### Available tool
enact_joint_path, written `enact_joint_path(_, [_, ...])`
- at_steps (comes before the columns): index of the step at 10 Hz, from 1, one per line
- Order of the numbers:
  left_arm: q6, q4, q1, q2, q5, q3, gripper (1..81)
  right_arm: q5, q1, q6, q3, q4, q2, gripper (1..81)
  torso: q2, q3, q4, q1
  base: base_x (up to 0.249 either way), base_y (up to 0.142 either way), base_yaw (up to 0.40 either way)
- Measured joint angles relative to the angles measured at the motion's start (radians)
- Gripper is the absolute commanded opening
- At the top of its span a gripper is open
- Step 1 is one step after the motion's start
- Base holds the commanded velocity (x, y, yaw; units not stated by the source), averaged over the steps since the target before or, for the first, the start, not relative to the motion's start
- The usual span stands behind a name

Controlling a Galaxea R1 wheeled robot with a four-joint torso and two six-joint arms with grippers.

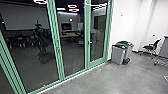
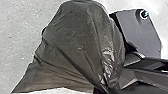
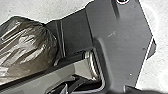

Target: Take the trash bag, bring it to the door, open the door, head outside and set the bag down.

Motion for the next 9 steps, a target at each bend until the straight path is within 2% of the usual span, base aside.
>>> enact_joint_path(9, [0.0, 0.0, 0.0, 0.0, 0.0, 0.0, 1.0, 0.0, 0.0, 0.0, 0.0, 0.0, 0.0, 81.1, 0.0, 0.0, 0.0, 0.0, 0.189, -0.074, 0.0])
